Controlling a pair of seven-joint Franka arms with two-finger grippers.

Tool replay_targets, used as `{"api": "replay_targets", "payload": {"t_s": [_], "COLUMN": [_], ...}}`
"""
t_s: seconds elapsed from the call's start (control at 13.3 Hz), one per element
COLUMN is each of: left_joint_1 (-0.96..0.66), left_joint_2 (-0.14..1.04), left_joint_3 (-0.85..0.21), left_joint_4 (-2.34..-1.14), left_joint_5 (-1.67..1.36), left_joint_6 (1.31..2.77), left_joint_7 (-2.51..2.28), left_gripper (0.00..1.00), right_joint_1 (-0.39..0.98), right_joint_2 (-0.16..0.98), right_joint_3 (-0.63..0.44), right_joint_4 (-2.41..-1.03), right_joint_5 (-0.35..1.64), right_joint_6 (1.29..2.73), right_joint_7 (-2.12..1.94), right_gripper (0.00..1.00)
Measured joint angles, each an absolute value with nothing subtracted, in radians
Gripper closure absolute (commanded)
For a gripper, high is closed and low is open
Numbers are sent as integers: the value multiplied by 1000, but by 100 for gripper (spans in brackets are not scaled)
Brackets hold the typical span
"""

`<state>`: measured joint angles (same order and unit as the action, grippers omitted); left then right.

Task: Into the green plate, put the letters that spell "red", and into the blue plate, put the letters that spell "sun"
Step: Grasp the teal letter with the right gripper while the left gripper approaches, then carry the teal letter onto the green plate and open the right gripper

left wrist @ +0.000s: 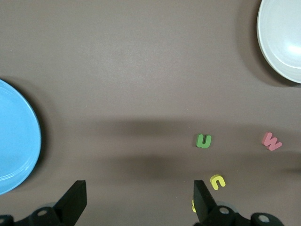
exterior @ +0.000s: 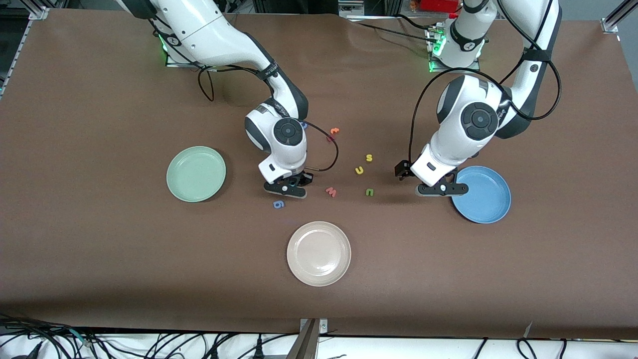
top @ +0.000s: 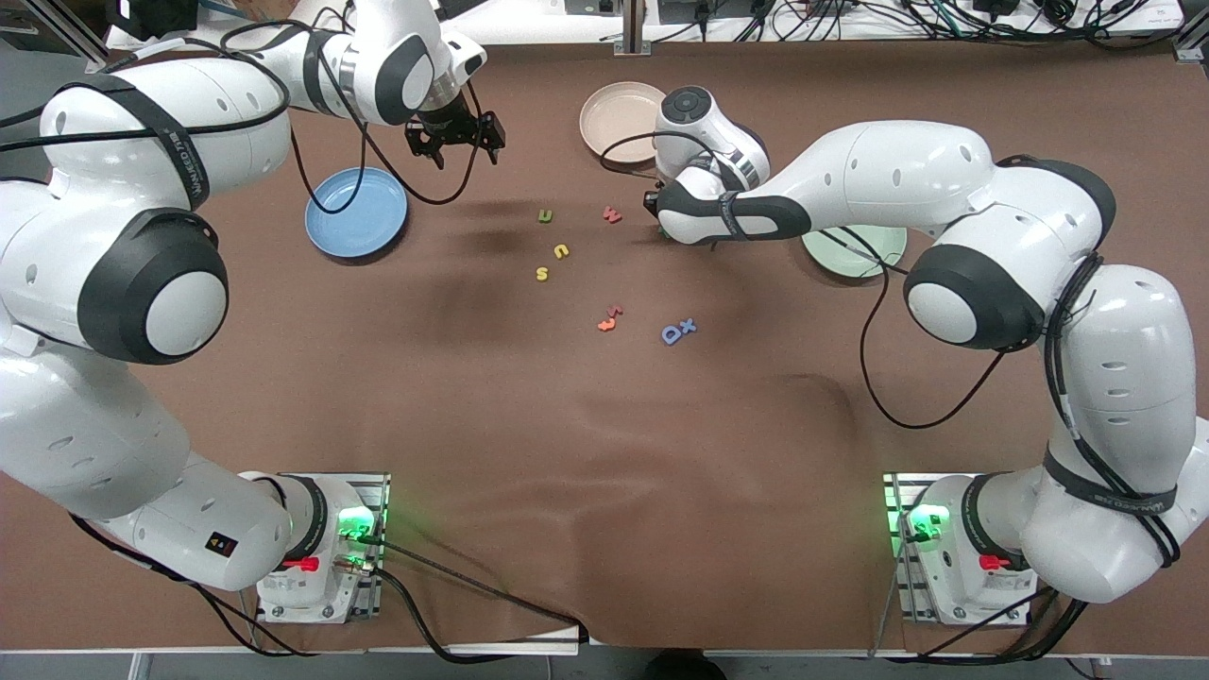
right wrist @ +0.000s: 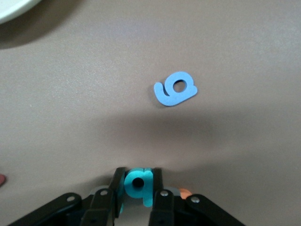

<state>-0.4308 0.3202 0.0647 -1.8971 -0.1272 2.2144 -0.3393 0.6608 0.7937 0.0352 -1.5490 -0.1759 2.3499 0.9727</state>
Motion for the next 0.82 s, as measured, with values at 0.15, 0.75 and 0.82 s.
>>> {"api": "replay_targets", "payload": {"t_s": [0.15,0.75,0.82], "left_joint_1": [-431,-443,-453], "left_joint_2": [320,337,348], "left_joint_3": [65,60,59], "left_joint_4": [-1897,-1900,-1900], "left_joint_5": [-127,-166,-173], "left_joint_6": [2214,2218,2233], "left_joint_7": [-339,-403,-420], "left_gripper": [0,0,0], "right_joint_1": [658,509,485], "right_joint_2": [786,624,624], "right_joint_3": [26,-7,-11], "right_joint_4": [-1531,-1521,-1527], "right_joint_5": [-177,-177,-177], "right_joint_6": [2347,2075,2054], "right_joint_7": [955,519,441], "right_gripper": [91,84,84]}}
